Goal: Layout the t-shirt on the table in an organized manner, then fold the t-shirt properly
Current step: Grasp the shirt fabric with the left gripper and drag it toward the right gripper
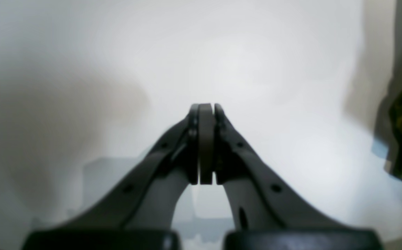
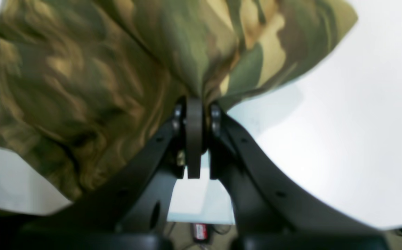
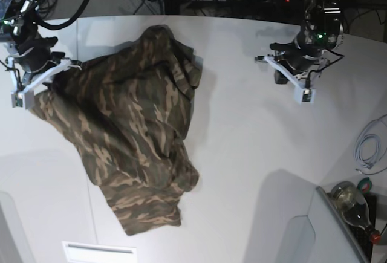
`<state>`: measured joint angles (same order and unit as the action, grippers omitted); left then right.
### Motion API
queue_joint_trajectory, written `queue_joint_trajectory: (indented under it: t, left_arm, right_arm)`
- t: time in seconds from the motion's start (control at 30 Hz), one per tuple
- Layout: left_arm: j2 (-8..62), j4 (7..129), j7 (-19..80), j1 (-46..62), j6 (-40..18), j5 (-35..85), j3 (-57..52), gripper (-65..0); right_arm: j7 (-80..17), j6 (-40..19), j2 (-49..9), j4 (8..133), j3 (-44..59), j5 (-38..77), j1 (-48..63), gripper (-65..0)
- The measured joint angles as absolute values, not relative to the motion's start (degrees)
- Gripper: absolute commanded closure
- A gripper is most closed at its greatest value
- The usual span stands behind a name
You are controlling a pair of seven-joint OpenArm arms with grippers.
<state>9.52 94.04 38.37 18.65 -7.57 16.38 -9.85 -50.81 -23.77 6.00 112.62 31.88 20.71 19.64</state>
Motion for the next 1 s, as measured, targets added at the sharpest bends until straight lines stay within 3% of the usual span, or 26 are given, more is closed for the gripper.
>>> queue_joint_trajectory:
  t: [0.2, 0.23, 0.37, 0.43, 0.6, 0.9, 0.97, 1.0]
  left_arm:
    - [9.1, 88.9, 33.5, 14.1, -7.5, 17.0, 0.6, 0.0]
    - [9.1, 87.9, 32.9, 13.1, -7.6, 17.0, 2.5, -5.4]
    - [8.9, 85.5, 33.0, 9.5, -7.6, 17.0, 9.1, -39.5]
    - [7.2, 85.5, 32.8, 8.1, -7.4, 16.8, 10.1, -48.5]
    - [1.8, 84.8, 32.9, 3.1, -7.6, 16.9, 10.7, -47.1]
    - [-6.3, 69.6, 32.5, -8.3, -7.4, 17.1, 13.0, -45.6]
    - [-6.3, 66.1, 32.7, -9.4, -7.5, 16.9, 15.2, -38.8]
    - [-6.1, 65.3, 32.6, -9.4, -7.4, 16.8, 15.8, -31.3]
  right_arm:
    - [-50.6, -23.8, 5.9, 110.0, 31.9, 20.4, 19.9, 0.0]
    - [-50.6, -23.8, 5.9, 109.8, 31.9, 20.6, 20.0, 0.0]
    - [-50.6, -23.6, 5.8, 109.7, 31.9, 20.5, 19.9, 0.0]
    - [-50.6, -23.6, 5.8, 109.7, 31.9, 20.5, 19.9, 0.0]
    - [-50.6, -23.6, 5.8, 109.5, 31.9, 20.4, 19.9, 0.0]
    - [-50.6, -23.6, 5.8, 108.6, 31.9, 20.4, 20.0, 0.0]
    - [-50.6, -23.6, 5.8, 108.6, 31.9, 20.4, 20.0, 0.0]
    - [-50.6, -23.6, 5.8, 108.6, 31.9, 20.4, 20.0, 0.0]
